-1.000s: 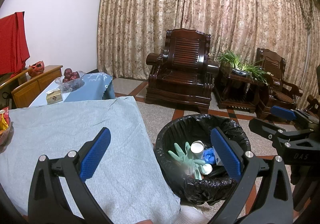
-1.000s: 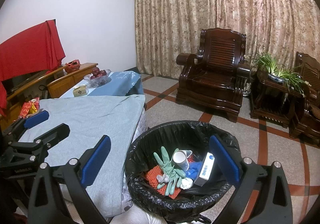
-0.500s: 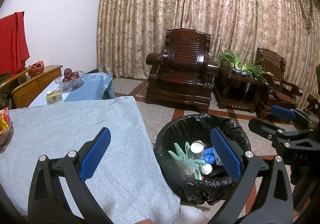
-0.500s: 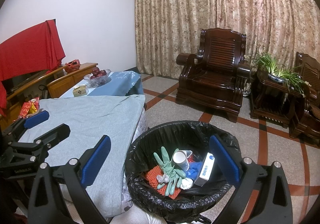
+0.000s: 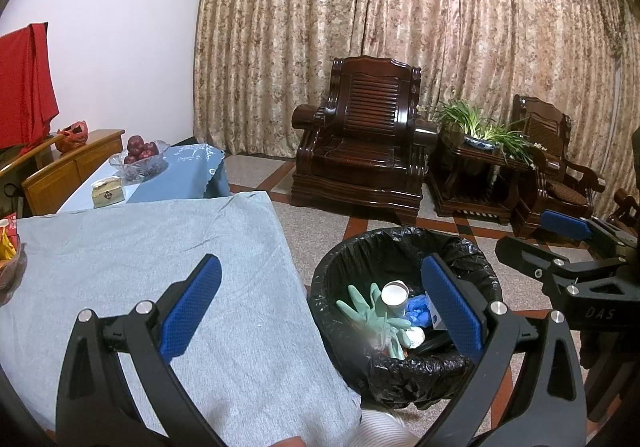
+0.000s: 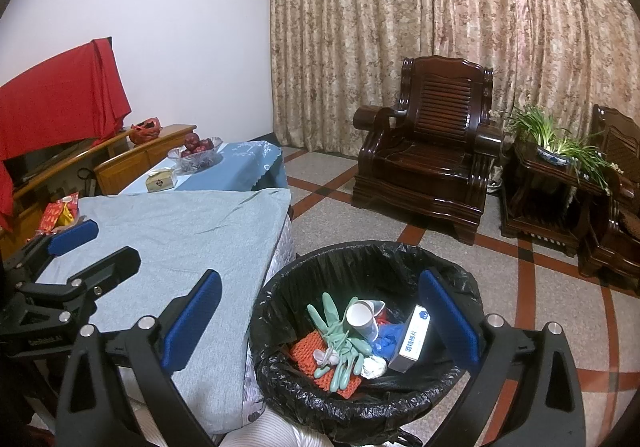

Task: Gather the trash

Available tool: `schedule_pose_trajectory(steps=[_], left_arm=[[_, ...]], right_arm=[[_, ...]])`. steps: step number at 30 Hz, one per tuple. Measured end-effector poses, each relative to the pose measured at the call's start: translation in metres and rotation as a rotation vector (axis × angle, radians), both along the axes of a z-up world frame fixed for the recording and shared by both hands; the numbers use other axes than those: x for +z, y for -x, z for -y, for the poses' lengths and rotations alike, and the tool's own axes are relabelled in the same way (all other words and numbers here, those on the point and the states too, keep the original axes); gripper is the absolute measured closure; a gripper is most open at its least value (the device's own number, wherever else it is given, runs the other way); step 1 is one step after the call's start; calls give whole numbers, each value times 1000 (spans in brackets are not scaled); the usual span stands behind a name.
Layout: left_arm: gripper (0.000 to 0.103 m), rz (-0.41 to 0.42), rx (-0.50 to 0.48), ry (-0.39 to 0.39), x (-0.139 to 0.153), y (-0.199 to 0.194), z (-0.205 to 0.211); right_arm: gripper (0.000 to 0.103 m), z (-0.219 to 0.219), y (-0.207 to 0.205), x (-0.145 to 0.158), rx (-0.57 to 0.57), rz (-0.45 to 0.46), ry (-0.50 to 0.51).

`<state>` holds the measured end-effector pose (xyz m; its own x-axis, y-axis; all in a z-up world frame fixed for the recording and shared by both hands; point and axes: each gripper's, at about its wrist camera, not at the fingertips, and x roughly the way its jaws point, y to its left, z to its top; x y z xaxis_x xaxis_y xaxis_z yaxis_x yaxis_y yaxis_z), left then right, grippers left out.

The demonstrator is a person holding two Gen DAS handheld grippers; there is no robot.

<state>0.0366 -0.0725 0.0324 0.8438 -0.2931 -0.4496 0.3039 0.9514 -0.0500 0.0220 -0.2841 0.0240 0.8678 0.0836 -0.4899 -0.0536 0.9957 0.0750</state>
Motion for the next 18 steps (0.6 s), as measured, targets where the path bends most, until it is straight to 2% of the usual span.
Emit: schedule_pose_trajectory(steps=[18], left_arm=[[6,-7,-2,-1,-1,2,-1]], right_arm=[[6,-1,-1,-4,-1,-7,-1]])
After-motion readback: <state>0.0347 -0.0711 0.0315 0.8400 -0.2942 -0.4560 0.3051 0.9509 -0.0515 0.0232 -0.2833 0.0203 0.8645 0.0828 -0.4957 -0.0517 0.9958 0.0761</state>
